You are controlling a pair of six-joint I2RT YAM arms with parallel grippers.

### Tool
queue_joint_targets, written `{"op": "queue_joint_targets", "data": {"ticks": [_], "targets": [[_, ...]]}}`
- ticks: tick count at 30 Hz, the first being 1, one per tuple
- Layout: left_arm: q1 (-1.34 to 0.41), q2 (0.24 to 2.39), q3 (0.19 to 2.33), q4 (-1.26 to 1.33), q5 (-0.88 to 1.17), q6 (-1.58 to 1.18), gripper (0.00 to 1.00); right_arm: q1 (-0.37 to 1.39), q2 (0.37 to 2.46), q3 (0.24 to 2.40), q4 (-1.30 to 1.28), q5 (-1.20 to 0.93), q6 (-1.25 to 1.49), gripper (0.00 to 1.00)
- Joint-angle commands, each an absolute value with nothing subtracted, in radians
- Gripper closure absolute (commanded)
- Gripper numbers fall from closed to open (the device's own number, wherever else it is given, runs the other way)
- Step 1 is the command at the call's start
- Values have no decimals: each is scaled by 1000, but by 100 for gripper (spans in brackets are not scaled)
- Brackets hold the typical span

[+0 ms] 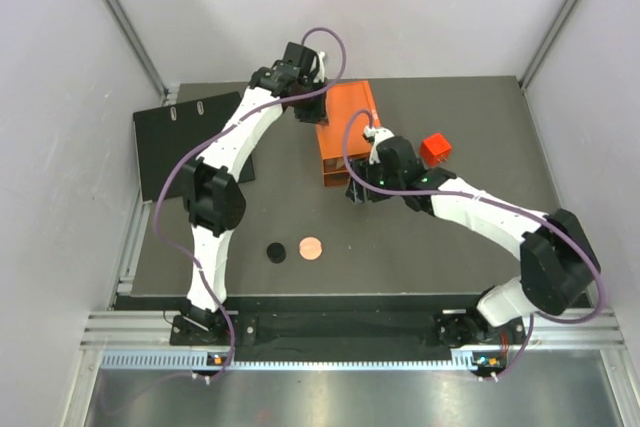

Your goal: Organize the makeup

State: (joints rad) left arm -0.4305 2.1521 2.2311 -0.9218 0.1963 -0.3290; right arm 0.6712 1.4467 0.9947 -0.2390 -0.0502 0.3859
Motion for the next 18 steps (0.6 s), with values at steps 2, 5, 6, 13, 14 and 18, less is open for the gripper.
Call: {"op": "queue_joint_targets", "data": {"ticks": [2, 5, 6, 13, 14, 18], "targets": [[-456, 2181, 2238, -966, 104, -270, 100, 696, 1508, 1031, -130, -31, 387, 35], [-465, 2218, 2240, -991, 121, -256, 100, 704, 1564, 1049, -112, -12, 387, 34], [-465, 2224, 2241, -996, 133, -258, 100, 704, 1580, 1058, -114, -6, 382, 35], [-465, 2207, 2203, -993, 158, -259, 100, 742, 1609, 1032, -36, 188, 359, 36], [-463, 2210, 2200, -996, 156, -259, 100, 750, 1606, 1023, -22, 211, 357, 37], [-466, 2229, 2206, -1028, 123, -262, 100, 756, 1611, 971, 60, 285, 350, 36]]}}
